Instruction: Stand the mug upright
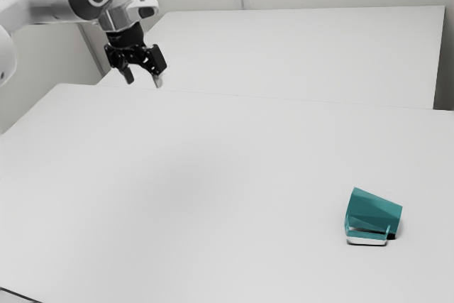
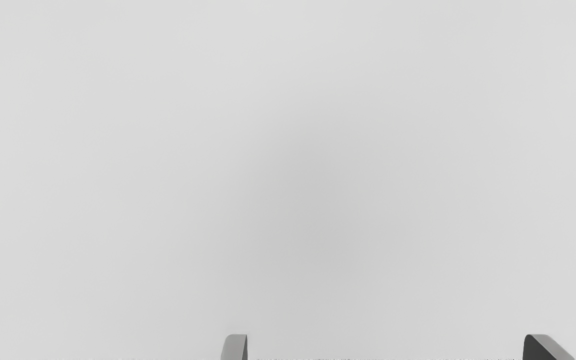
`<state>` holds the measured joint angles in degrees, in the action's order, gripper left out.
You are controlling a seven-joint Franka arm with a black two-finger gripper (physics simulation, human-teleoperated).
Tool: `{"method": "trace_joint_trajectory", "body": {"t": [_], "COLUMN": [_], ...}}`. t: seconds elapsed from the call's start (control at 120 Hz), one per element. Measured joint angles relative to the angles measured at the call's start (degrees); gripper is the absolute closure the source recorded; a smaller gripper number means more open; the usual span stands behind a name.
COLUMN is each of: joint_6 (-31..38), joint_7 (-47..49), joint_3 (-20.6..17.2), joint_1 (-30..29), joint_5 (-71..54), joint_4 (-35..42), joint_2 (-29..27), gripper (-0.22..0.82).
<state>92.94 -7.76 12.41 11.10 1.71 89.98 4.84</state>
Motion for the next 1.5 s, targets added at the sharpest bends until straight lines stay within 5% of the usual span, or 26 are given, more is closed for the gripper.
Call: {"method": "trace_joint_trajectory", "body": {"t": [0.3,0.633,1.5], "joint_6": [1.7,18.4,42.2], "joint_7": [1.8,3.2,2.4], "joint_3": [-0.3,-3.1,-11.4], "joint_1": [0.3,2.5,12.1], "joint_5": [0.5,8.4,29.1], "joint_4": [4.3,20.4,25.5], "joint_2": [-3.2,-5.9,6.0], "gripper": [0.0,0.0,0.0]}}
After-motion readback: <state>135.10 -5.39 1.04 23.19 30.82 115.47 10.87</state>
